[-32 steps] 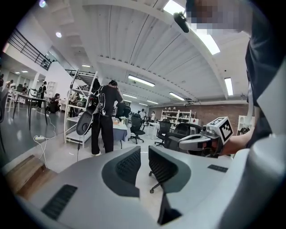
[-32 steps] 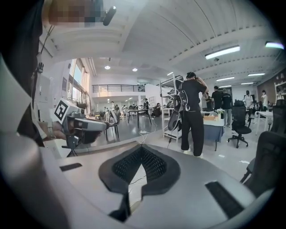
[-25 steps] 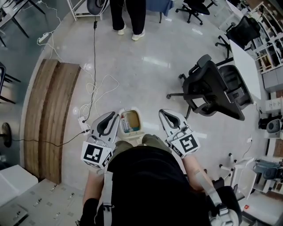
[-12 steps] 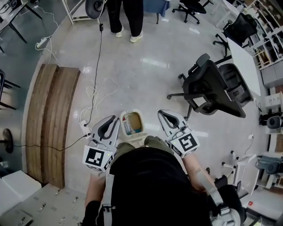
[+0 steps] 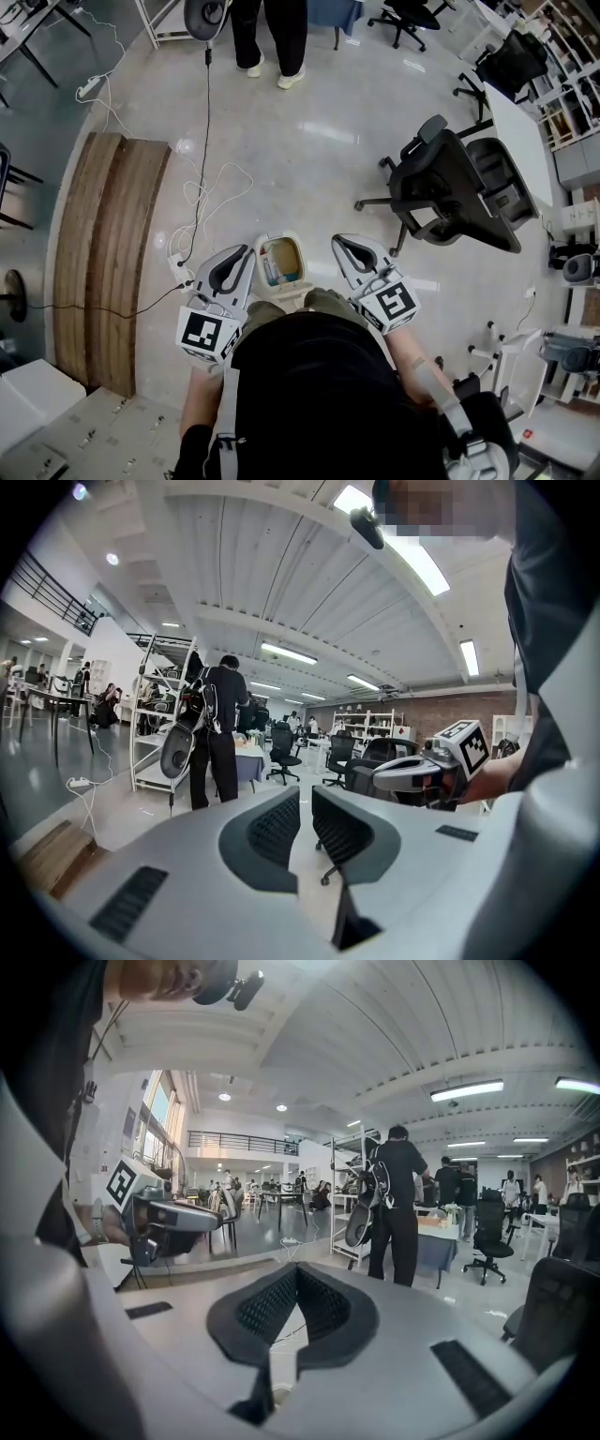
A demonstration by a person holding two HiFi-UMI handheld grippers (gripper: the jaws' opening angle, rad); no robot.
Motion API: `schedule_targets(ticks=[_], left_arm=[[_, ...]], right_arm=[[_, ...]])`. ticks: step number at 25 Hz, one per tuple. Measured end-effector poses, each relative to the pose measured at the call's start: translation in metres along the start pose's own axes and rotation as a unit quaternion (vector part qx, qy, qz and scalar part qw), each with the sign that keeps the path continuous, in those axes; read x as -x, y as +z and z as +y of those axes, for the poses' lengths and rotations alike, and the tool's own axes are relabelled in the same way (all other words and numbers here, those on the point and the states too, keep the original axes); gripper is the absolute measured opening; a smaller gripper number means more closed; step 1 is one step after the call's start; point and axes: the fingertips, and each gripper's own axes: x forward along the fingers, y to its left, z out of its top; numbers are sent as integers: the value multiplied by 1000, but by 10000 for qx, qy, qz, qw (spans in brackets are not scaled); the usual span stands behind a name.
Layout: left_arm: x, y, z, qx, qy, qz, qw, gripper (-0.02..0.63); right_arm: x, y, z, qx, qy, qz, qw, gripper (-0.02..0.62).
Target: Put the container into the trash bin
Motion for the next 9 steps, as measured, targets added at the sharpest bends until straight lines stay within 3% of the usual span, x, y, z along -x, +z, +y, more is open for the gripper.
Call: schedule_targets(ticks=[9], left_arm=[[0, -9, 2, 12, 103, 30, 9999, 46]], right_arm=[[0, -6, -6, 18, 57, 72, 10000, 15]])
